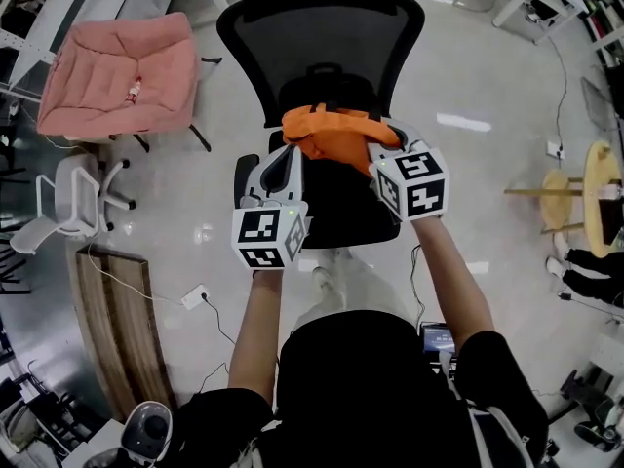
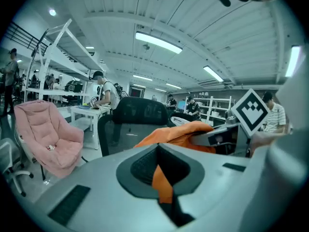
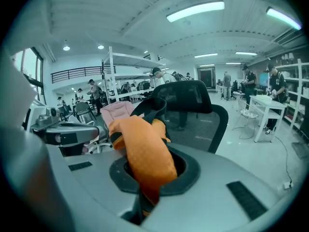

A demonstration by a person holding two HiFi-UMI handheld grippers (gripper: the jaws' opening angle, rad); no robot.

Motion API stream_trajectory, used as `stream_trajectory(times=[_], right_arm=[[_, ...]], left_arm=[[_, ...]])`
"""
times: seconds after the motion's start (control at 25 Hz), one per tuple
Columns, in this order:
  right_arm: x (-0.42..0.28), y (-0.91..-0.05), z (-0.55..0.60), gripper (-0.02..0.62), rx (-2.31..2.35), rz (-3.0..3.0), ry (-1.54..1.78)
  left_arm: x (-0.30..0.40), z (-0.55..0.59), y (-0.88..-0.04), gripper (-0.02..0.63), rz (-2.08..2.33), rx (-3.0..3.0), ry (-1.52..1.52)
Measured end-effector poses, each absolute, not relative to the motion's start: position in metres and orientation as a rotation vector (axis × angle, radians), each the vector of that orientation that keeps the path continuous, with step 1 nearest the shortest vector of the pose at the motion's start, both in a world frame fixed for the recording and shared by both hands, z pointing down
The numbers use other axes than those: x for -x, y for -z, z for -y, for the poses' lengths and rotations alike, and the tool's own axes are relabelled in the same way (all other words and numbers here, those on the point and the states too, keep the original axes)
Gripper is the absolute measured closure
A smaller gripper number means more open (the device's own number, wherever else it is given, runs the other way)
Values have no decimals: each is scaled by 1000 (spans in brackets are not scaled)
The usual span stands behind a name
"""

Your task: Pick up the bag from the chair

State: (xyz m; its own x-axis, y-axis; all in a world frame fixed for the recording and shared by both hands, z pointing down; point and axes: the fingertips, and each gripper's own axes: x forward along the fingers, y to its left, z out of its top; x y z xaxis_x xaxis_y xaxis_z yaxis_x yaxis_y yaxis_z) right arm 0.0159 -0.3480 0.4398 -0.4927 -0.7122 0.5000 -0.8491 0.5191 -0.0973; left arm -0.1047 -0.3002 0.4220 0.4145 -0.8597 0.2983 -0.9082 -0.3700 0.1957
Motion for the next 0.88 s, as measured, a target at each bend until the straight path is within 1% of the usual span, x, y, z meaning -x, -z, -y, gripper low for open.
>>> stream_trajectory(times=[0.88], right_arm=[[1,-299,239,583,-1439,2521,-239]], left_arm=[[123,182,-302,597,1585,-2558,-59]])
